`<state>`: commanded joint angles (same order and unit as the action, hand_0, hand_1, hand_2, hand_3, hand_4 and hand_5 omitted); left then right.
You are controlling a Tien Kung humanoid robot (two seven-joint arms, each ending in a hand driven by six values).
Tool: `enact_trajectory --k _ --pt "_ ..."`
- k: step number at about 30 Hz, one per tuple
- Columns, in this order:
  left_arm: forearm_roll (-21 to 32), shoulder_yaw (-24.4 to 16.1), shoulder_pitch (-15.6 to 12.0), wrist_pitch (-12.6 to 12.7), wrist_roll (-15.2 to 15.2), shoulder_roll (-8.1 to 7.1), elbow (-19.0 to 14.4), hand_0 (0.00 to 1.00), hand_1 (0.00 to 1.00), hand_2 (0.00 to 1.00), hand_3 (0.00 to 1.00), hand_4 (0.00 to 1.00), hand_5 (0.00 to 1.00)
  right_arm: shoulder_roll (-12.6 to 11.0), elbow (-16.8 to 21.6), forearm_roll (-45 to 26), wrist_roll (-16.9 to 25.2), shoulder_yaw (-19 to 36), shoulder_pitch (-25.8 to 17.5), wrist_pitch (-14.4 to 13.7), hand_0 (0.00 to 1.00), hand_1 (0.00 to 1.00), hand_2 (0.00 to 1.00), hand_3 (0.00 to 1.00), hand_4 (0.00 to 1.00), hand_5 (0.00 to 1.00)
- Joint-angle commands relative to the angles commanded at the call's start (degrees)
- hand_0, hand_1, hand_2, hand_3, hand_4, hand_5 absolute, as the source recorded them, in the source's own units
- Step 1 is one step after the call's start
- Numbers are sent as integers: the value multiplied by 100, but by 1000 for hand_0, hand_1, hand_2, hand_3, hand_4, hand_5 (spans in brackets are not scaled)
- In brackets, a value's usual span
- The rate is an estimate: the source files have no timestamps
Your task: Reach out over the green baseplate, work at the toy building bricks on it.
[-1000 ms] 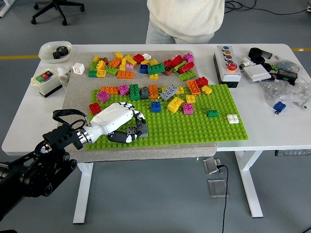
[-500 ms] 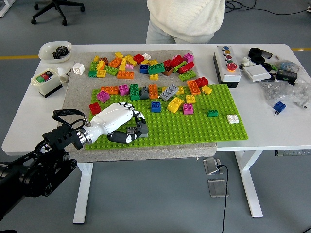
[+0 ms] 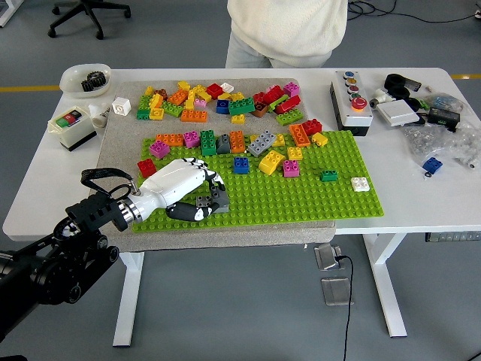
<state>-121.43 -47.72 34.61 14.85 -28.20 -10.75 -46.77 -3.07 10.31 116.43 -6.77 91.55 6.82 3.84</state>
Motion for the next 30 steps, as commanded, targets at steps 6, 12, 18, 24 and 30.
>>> enact_trajectory --k 6,12,18,24,30 --pt "11 6 -8 -2 -10 -1 0 775 681 548 579 649 196 1 0 1 1 -3 -8 1 735 613 628 532 747 505" --pt "24 5 -12 0 -20 0 -2 778 690 552 582 661 207 2 0 8 1 -4 -13 3 735 613 627 532 747 505" --pt "39 5 -8 2 -19 4 9 779 691 554 584 664 207 2 0 6 0 -4 -12 3 736 613 627 532 746 504" --pt "65 4 -4 3 -24 6 29 781 692 553 587 660 207 3 0 7 2 -8 -11 5 735 613 627 532 746 504" --pt "84 -2 2 3 -30 7 40 781 694 556 593 661 205 2 0 5 1 -11 -9 6 735 614 626 532 746 505"
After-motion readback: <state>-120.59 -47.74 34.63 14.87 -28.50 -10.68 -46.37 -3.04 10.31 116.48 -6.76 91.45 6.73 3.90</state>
